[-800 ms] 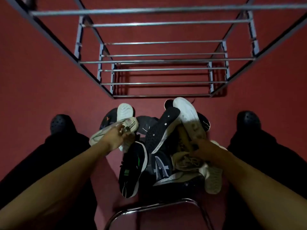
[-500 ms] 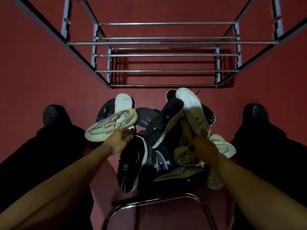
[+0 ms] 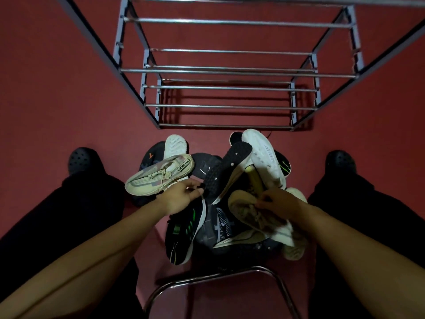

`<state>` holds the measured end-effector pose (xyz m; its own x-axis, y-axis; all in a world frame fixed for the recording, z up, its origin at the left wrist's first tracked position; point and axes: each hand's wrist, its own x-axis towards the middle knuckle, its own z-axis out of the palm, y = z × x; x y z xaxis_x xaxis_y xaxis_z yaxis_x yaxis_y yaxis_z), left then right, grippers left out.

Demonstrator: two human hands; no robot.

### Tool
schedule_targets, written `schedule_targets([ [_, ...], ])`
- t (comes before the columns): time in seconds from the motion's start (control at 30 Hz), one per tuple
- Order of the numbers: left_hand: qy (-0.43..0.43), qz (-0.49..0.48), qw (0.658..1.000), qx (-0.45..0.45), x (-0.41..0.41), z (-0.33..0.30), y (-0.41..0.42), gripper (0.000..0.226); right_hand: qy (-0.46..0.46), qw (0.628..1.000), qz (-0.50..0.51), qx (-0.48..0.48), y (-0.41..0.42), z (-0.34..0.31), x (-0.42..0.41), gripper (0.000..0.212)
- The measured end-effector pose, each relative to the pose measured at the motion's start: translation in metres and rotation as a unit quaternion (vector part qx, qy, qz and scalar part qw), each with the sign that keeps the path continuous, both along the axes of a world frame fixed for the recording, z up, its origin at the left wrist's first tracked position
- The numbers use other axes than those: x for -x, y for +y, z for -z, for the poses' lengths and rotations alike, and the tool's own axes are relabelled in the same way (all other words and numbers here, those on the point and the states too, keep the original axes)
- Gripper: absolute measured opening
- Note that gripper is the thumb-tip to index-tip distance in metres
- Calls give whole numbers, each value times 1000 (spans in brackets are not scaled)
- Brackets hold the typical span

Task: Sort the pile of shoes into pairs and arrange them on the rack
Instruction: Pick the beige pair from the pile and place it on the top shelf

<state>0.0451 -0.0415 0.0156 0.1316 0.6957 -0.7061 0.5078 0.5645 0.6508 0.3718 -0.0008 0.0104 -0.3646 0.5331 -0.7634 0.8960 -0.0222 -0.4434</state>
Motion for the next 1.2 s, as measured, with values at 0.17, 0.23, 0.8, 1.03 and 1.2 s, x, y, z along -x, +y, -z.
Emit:
schedule_targets([
  [0.17, -37, 188, 976, -99, -4, -22, 1, 75, 60, 998, -20, -5, 10, -31, 52, 17],
  [0.23, 7, 245, 958, -152, -3, -27, 4, 75, 69, 995, -59, -29, 16, -42, 79, 18],
  [0.8, -165, -228, 956, 88, 27, -33, -7, 45, 150, 980, 90, -93, -7, -57, 175, 73],
  [1.03, -270, -285, 907, 154, 24, -24, -2, 22, 119, 984, 56, -121, 5, -42, 169, 47],
  [1.2, -298, -289, 897, 152, 15, -10, 3, 16, 113, 977, 63, -172, 13, -32, 151, 31],
])
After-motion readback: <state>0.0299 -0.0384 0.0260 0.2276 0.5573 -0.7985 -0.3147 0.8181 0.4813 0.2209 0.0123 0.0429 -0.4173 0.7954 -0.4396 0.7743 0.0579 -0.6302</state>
